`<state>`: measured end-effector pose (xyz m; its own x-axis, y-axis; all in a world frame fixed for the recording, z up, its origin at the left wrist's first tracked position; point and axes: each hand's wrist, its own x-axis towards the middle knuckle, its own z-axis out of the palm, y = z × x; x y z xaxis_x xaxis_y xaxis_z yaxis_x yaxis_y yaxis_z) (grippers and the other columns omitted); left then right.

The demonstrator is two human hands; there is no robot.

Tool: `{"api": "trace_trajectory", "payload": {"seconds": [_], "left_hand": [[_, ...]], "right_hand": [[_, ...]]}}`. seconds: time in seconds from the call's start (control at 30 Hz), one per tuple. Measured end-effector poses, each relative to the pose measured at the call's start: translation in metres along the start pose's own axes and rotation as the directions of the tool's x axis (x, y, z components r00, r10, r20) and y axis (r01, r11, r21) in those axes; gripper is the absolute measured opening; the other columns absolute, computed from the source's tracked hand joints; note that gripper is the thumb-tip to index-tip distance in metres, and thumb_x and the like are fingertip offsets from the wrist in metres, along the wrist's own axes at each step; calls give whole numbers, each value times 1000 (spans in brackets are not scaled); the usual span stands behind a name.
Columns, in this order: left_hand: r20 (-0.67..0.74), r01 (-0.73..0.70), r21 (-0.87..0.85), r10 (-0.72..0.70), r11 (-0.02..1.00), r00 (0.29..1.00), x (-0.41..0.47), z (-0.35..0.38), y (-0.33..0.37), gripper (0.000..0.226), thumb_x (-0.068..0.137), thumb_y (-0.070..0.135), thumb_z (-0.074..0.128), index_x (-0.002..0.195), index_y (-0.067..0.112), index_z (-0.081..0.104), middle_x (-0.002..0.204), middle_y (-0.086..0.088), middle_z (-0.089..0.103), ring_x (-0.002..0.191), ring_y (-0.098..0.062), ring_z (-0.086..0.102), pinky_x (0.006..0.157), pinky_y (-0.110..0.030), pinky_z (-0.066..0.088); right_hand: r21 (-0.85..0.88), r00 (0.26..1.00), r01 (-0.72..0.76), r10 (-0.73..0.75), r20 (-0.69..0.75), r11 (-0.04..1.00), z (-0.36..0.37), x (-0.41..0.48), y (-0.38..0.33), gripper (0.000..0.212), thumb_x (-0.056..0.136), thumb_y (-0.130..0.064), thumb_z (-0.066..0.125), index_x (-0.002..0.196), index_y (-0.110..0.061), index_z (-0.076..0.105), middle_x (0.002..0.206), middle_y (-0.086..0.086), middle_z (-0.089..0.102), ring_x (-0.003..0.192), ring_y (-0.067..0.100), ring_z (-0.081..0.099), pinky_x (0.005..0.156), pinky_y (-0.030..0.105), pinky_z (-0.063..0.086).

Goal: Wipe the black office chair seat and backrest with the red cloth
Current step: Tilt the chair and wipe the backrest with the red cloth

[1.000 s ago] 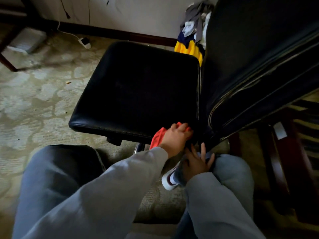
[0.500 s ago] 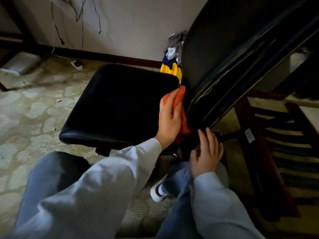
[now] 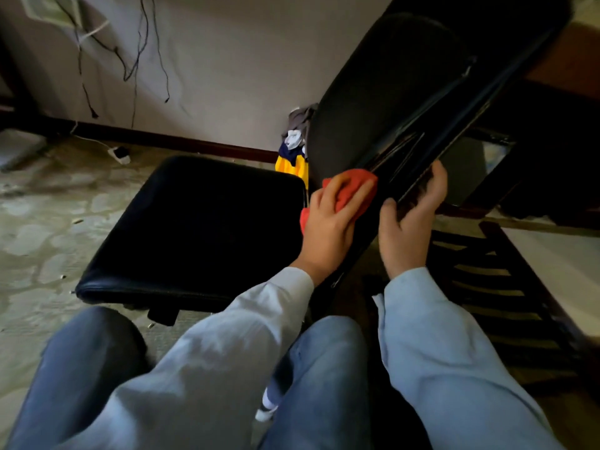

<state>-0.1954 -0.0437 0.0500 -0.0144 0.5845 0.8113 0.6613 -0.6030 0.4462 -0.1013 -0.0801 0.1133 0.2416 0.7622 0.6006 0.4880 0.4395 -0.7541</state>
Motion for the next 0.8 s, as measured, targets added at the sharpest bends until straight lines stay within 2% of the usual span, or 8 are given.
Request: {"api": "trace_trajectory", "payload": {"seconds": [0.13, 0.2, 0.37, 0.43, 0.53, 0.63, 0.67, 0.8], "left_hand": [[61, -25, 70, 21, 997, 998, -26, -2, -19, 58, 86, 7, 60, 134, 29, 38, 134, -8, 31, 103, -33, 43, 91, -35, 34], [131, -23, 74, 13, 997, 991, -38, -7, -29, 51, 89, 12, 52, 135, 28, 39, 134, -8, 31, 101, -32, 45, 87, -36, 38], [269, 29, 87, -52, 996, 962, -52, -25, -44, 46, 89, 27, 38, 135, 30, 36, 133, -7, 31, 108, -26, 40, 83, -43, 49], [215, 93, -12, -89, 996, 973, -34, -33, -35, 45, 89, 23, 42, 133, 24, 40, 134, -13, 37, 115, -29, 44, 92, -44, 47], [77, 63, -143, -52, 988, 996, 20, -42, -5, 44, 87, 16, 50, 130, 17, 47, 130, -18, 44, 118, -26, 45, 100, -32, 41], [72, -23, -130, 33, 991, 997, 65, -44, 25, 41, 87, 21, 53, 127, 16, 52, 129, -19, 45, 113, -32, 49, 89, -38, 51], [99, -43, -103, 53, 994, 994, 73, -43, 31, 41, 87, 25, 52, 127, 17, 52, 128, -18, 45, 111, -34, 51, 83, -41, 54], [190, -71, 17, 66, 997, 980, 69, -32, 37, 41, 85, 30, 50, 123, 17, 55, 121, -18, 50, 95, -33, 57, 60, -42, 56]], "right_hand": [[32, 999, -38, 37, 34, 999, -2, 5, 2, 76, 85, 10, 48, 145, -17, 11, 140, -2, 26, 108, -26, 33, 86, -4, 33], [38, 996, -77, 75, 53, 996, -2, 4, 6, 78, 85, 10, 48, 145, -20, 8, 137, -5, 25, 102, -32, 34, 83, -5, 33], [54, 978, -198, 193, 82, 979, 1, 0, 14, 84, 85, 6, 51, 144, -30, 4, 143, -3, 27, 117, -8, 35, 88, 3, 40], [68, 975, -217, 212, 71, 974, 1, 1, 14, 81, 85, 4, 52, 142, -32, 8, 144, -2, 30, 122, 4, 39, 91, 8, 43], [100, 972, -234, 230, 48, 967, -3, 7, 9, 75, 85, 3, 53, 139, -31, 13, 145, 4, 33, 123, 14, 45, 87, 8, 43], [132, 969, -247, 240, 63, 960, -5, 8, 7, 76, 83, 5, 54, 137, -32, 17, 146, 7, 33, 127, 17, 42, 95, 23, 44], [147, 968, -251, 243, 65, 957, -4, 7, 6, 76, 83, 6, 55, 138, -32, 18, 145, 6, 34, 128, 15, 41, 95, 23, 43], [168, 976, -217, 213, 43, 961, 0, 1, 2, 80, 82, 9, 55, 125, -50, 23, 135, -7, 38, 121, -2, 41, 86, 3, 40]]}}
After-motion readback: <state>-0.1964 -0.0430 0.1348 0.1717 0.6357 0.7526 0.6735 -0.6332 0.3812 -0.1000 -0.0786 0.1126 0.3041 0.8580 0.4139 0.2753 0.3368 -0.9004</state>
